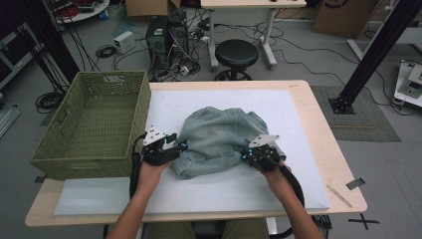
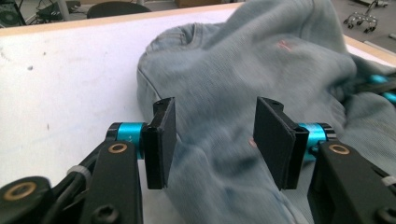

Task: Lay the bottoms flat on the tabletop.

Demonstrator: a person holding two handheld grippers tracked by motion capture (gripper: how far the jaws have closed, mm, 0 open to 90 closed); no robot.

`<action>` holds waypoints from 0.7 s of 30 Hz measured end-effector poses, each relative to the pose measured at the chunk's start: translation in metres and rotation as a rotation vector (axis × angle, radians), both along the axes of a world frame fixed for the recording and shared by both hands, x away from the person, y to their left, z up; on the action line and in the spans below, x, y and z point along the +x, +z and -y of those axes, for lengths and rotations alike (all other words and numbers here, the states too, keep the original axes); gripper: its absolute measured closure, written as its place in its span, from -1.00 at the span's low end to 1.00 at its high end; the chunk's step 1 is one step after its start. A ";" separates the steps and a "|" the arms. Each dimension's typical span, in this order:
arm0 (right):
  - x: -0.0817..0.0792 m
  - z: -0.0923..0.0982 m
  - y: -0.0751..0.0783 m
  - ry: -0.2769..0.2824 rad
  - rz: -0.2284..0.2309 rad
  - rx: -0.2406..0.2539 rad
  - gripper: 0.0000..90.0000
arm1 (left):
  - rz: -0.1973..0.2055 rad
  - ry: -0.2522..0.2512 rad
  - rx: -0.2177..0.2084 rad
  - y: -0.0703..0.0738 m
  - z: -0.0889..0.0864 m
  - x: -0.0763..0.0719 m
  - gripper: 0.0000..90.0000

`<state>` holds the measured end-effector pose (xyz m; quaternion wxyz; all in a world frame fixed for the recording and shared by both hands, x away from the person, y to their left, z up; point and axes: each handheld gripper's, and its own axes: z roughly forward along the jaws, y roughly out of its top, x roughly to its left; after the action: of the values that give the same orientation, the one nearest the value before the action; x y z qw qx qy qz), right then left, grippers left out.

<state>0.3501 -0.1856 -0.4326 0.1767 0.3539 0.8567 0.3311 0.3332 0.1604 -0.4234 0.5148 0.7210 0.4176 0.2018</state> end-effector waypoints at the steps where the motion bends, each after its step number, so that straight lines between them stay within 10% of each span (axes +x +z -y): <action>1: 0.004 -0.003 -0.002 -0.007 0.000 -0.010 0.95 | -0.008 0.000 0.005 0.000 0.000 -0.004 0.08; 11: -0.022 0.016 0.011 0.055 0.056 0.062 0.79 | -0.118 -0.010 0.081 -0.011 0.000 -0.020 -0.07; 17: -0.030 0.026 0.004 0.092 0.034 -0.004 0.56 | -0.173 -0.005 0.139 -0.017 0.010 -0.014 -0.07; 21: -0.021 0.022 -0.008 0.075 0.030 -0.063 0.56 | -0.160 0.009 0.262 -0.021 0.018 -0.013 0.58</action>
<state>0.3287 -0.2077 -0.4409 0.1878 0.3109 0.8766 0.3157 0.3198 0.1421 -0.4447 0.3805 0.7940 0.4306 0.1984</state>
